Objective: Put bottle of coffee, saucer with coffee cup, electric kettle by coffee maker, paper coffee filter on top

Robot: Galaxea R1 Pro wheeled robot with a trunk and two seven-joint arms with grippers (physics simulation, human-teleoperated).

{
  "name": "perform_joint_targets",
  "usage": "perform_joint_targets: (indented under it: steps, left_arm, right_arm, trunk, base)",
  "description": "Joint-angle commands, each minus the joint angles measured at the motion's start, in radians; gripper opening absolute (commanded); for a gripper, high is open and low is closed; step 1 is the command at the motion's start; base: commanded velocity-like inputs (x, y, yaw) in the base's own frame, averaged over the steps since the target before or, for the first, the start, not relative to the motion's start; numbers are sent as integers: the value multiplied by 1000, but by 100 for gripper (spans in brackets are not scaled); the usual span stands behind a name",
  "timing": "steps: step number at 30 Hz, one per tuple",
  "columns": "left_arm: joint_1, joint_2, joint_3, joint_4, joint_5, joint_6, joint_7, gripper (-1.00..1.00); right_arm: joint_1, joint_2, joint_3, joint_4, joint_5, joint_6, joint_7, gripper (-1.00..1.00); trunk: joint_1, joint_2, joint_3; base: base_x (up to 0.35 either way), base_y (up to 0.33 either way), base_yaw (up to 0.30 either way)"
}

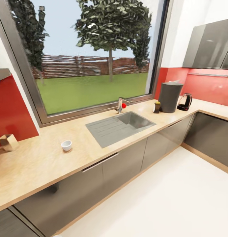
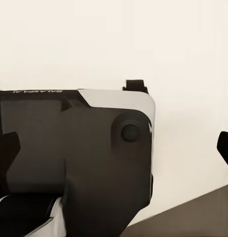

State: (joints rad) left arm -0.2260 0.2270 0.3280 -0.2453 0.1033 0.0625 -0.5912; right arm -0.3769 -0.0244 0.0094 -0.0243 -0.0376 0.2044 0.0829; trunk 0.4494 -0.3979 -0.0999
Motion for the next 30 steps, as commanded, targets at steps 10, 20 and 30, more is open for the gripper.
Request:
perform_joint_targets:
  steps: [10, 20, 30]
  left_arm:
    - [0, 0, -1, 0, 9, 5, -1, -100]
    - [-1, 0, -1, 0, 10, 5, -1, -100]
    - [0, -1, -1, 0, 10, 5, -1, -100]
  right_arm:
    - [0, 0, 1, -2, -4, 6, 3, 100]
    - [0, 0, 1, -2, -4, 6, 2, 100]
    - [0, 0, 1, -2, -4, 6, 1, 100]
  trunk:
    - [1, -2, 2]
    - [1, -2, 6]
    - [1, -2, 7]
  base:
    - [2, -273, -265]
    - [89, -245, -265]
    - [304, -85, -265]
